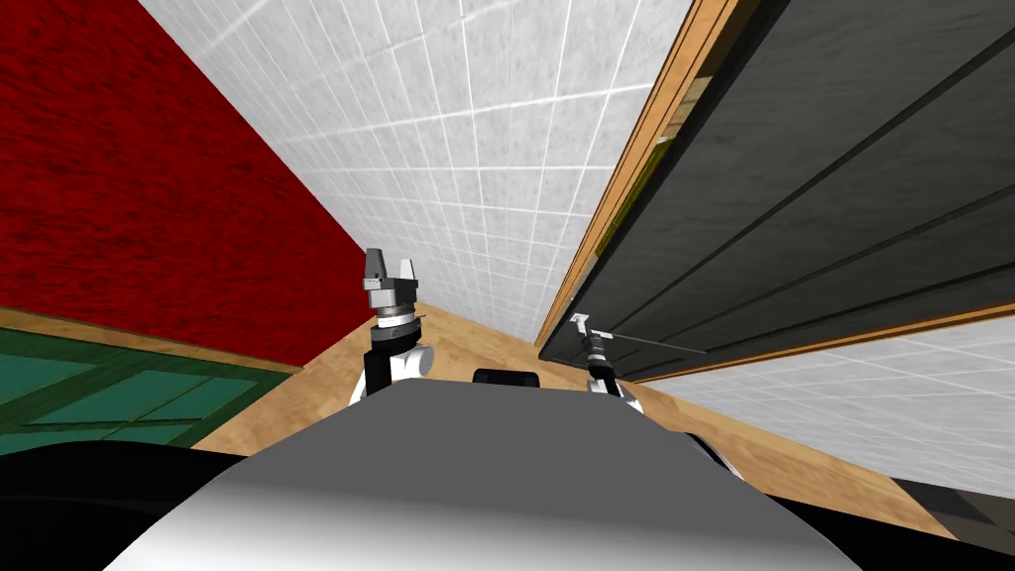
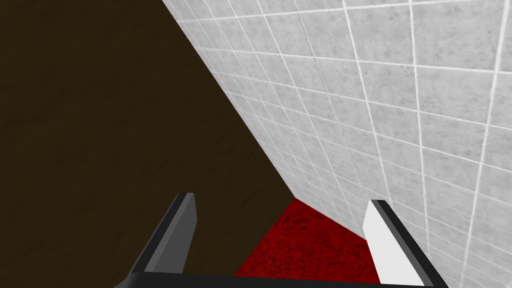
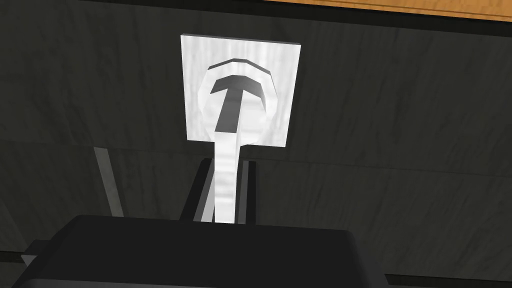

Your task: Pull the door open

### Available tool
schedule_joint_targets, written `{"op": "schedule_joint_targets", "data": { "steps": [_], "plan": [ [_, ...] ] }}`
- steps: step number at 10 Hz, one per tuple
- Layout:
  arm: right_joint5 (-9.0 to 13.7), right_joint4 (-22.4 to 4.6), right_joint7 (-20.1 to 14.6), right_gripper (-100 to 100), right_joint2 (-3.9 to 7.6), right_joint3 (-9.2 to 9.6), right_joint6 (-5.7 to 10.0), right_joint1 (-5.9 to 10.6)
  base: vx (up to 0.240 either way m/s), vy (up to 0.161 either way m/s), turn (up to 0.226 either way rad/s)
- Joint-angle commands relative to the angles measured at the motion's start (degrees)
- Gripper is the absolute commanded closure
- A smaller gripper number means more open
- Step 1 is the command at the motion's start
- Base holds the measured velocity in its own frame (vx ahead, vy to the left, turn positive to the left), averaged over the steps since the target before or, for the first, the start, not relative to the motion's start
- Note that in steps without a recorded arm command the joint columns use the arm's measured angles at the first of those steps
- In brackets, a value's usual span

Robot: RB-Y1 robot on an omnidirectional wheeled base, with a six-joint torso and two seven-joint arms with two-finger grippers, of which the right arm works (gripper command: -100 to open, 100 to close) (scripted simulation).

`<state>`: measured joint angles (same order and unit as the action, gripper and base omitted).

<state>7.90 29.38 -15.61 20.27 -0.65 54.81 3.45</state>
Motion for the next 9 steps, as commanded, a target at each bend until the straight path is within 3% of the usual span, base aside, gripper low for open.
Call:
{"op": "schedule_joint_targets", "data": {
  "steps": [1, 3, 4, 9],
  "plan": [
    [-0.66, 0.91, -1.32, 100, 0.7, 1.07, 0.46, -0.82, -0.225, -0.079, 0.124],
    [-0.76, 0.6, -1.38, 100, 0.69, 1.24, 0.52, -0.69, -0.151, -0.03, 0.047],
    [-1.33, 0.48, -2.65, 100, 1.47, 2.27, 1.92, -1.64, -0.141, -0.032, 0.124],
    [-2.59, 0.6, -5.63, 100, 3.72, 4.55, 5.44, -3.85, -0.196, -0.054, 0.097]
  ]
}}
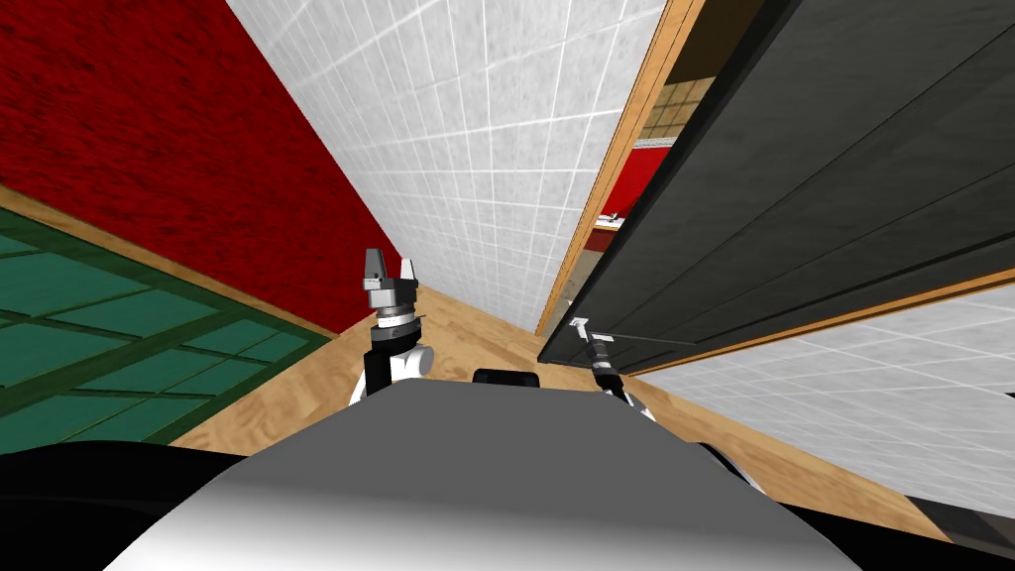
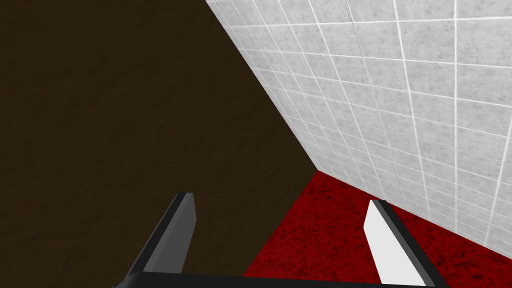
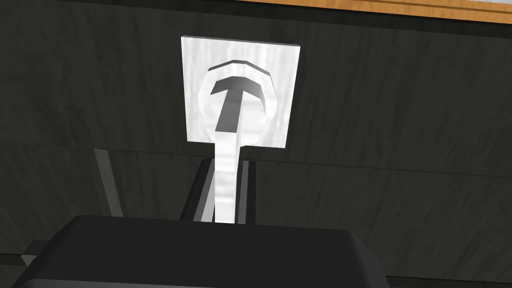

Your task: Pull the door open

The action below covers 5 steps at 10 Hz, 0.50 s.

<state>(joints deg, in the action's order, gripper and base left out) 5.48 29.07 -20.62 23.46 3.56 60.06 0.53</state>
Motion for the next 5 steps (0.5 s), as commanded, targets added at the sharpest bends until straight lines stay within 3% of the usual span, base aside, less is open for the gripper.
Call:
{"op": "schedule_joint_targets", "data": {
  "steps": [1, 2, 3, 5],
  "plan": [
    [-0.53, 0.95, -1.46, 100, 1.16, 0.98, 1.19, -1.56, -0.218, -0.067, 0.121],
    [-0.77, 0.98, -2.03, 100, 1.59, 1.41, 1.86, -1.98, -0.237, -0.061, 0.107],
    [-0.6, 0.22, -1.49, 100, 1.17, 1.1, 1.63, -1.17, -0.104, -0.019, 0.015],
    [-0.92, -0.39, -2.71, 100, 2.21, 1.97, 4.48, -3.0, -0.164, -0.059, 0.167]
  ]
}}
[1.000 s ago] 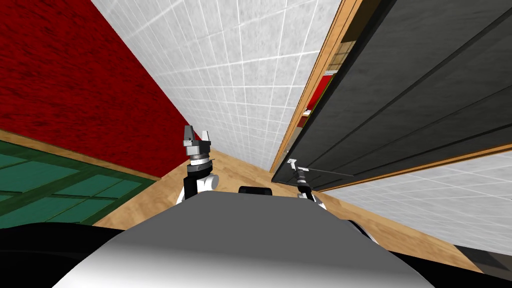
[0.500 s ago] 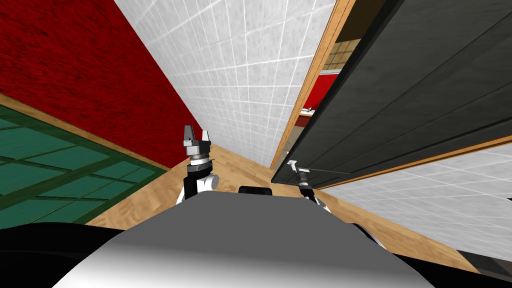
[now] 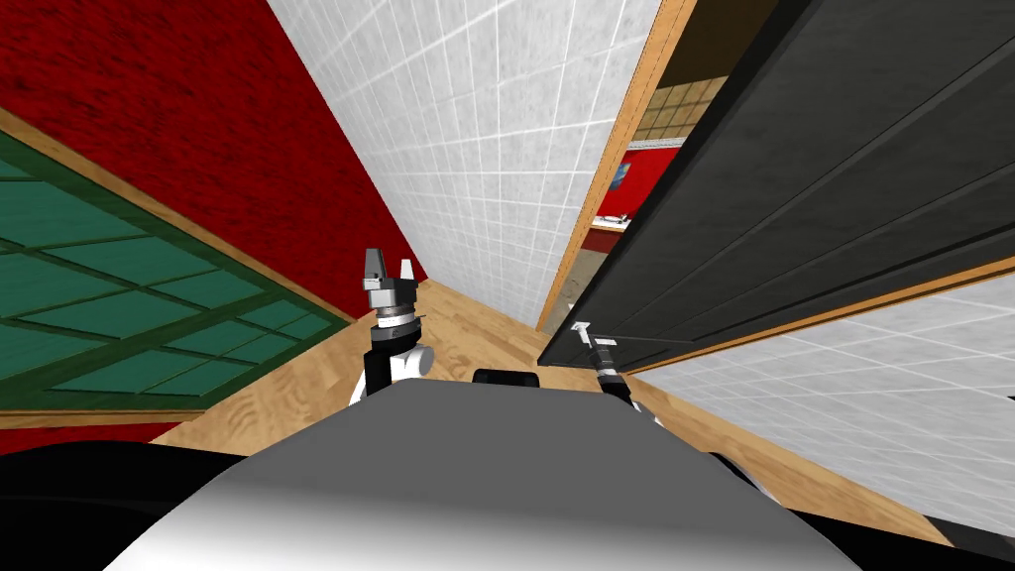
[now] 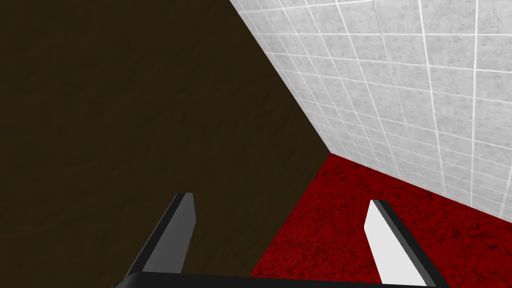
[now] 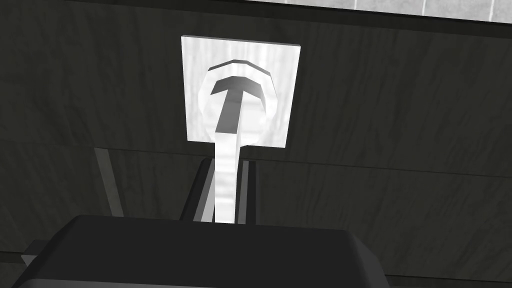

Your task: Pull the door open

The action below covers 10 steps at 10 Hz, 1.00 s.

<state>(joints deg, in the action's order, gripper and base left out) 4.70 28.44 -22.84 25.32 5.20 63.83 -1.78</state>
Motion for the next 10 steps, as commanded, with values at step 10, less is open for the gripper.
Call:
{"op": "schedule_joint_targets", "data": {
  "steps": [10],
  "plan": [
    [-0.8, -1.71, -3.11, 100, 2.8, 2.34, 8.18, -4.59, -0.169, -0.069, 0.141]
  ]
}}
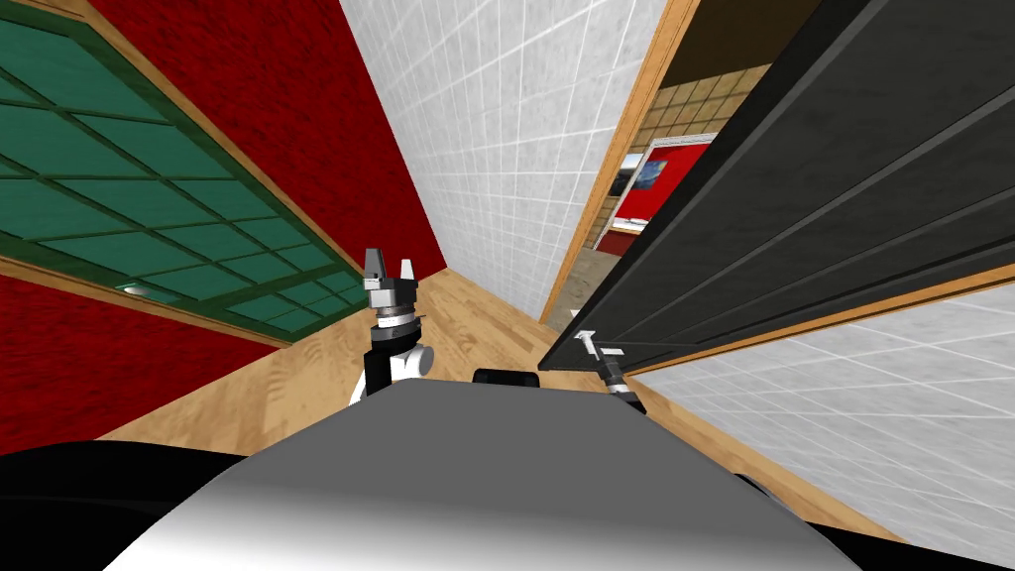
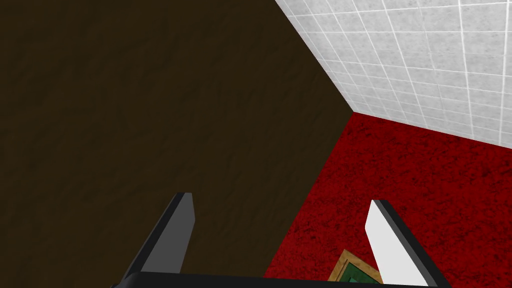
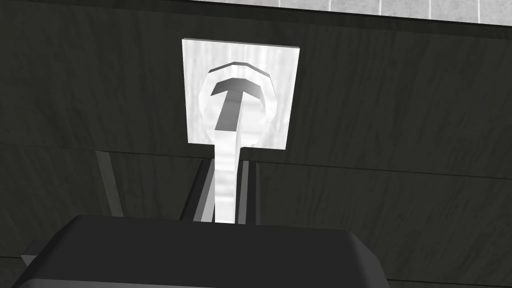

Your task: Pull the door open

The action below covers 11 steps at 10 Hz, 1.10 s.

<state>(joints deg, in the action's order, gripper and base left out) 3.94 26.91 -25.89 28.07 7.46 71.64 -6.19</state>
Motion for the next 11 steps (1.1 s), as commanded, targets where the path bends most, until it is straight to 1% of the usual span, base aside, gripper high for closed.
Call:
{"op": "schedule_joint_targets", "data": {
  "steps": [1, 4, 8, 9, 10, 11],
  "plan": [
    [-0.03, -0.44, -0.13, 100, 0.16, 0.14, 0.81, -0.3, -0.216, -0.085, 0.189],
    [-0.01, -1.16, -0.36, 100, 0.46, 0.31, 2.0, -0.62, -0.199, -0.057, 0.138],
    [0.03, -2.23, -0.7, 100, 0.91, 0.56, 3.76, -1.08, -0.192, -0.086, 0.163],
    [-0.07, -2.4, -0.66, 100, 0.63, 0.66, 3.62, -0.73, -0.102, -0.023, 0.04],
    [-0.25, -2.1, -0.49, 100, 0.35, 1.01, 2.71, -0.04, -0.151, -0.055, 0.087],
    [-0.29, -2.0, -0.45, 100, 0.29, 1.08, 2.47, 0.14, -0.232, -0.068, 0.096]
  ]
}}
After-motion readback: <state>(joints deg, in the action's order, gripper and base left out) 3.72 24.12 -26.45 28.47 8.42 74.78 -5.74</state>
